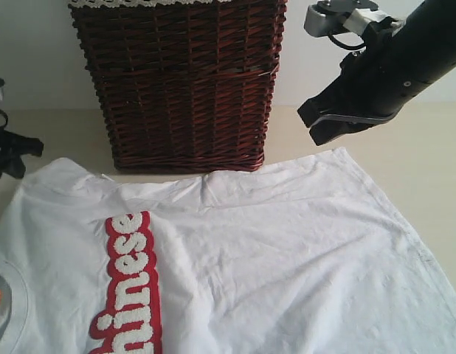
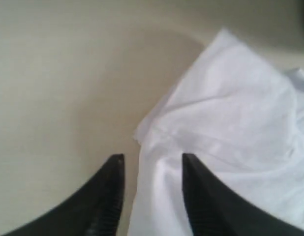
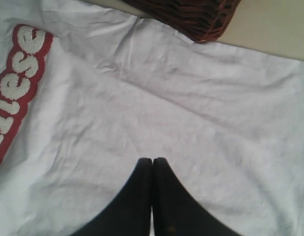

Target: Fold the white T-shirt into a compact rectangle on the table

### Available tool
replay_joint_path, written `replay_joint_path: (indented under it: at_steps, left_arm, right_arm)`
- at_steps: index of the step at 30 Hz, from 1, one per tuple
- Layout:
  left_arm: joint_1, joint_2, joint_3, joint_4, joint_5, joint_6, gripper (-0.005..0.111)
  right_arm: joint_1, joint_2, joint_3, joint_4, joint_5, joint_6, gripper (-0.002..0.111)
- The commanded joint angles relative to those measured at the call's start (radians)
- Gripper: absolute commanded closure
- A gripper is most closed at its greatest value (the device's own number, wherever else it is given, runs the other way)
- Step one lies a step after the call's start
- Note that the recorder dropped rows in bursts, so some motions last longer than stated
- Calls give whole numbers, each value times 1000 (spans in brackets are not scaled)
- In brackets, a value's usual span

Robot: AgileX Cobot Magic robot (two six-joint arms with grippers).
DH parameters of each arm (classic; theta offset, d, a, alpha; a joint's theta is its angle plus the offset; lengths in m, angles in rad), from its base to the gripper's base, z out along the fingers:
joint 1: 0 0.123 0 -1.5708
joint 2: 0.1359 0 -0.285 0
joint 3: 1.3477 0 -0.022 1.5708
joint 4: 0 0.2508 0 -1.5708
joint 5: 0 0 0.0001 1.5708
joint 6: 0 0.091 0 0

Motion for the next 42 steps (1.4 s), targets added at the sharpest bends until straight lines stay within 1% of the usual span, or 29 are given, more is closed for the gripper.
replay_joint_path:
  at_steps: [1, 3, 6, 8, 10, 11, 16, 21, 25, 27, 29, 34, 35, 37, 42]
  left_arm:
    - [3, -78, -28, 12, -6, -67, 54]
    - [-7, -114, -24, -15, 13, -70, 61]
    - [-42, -149, 10, -55, 49, -32, 76]
    - [-83, -164, 48, -56, 84, 18, 89]
    - [-127, -172, 89, -56, 113, 44, 105]
    - [-149, -180, 112, -56, 126, 47, 106]
    - [-240, -239, 231, -48, 165, 49, 107]
    - [-330, -274, 382, -46, 242, 49, 107]
    - [-372, -267, 477, -46, 226, 49, 107]
    - [-376, -252, 493, -27, 205, 43, 107]
    - [-376, -231, 501, 30, 182, -17, 107]
    - [-351, -143, 503, 271, 154, -300, 107]
    - [-344, -124, 503, 303, 151, -333, 107]
    - [-328, -94, 503, 334, 138, -359, 107]
    - [-292, -49, 472, 338, 118, -366, 107]
  right_arm:
    - [-3, -7, -7, 8, 1, -13, 108]
    - [-3, -7, -7, 8, 1, -13, 108]
    - [-3, -7, -7, 8, 1, -13, 108]
    - [-3, -7, -7, 8, 1, -13, 108]
    - [-3, -7, -7, 8, 3, -13, 108]
    - [-3, -7, -7, 8, 5, -13, 108]
    - [-3, -7, -7, -14, 12, -13, 108]
    - [-3, -7, -7, -18, 12, -13, 108]
    - [-3, -7, -7, -14, 12, -13, 108]
    - [-3, -7, -7, -14, 14, -11, 108]
    - [-3, -7, -7, -12, 16, -11, 108]
    - [-3, -7, -7, -10, 20, -11, 108]
    - [-3, -7, -7, -10, 20, -11, 108]
    - [-3, -7, -7, -10, 20, -11, 108]
    - [-3, -7, -7, -10, 18, -11, 108]
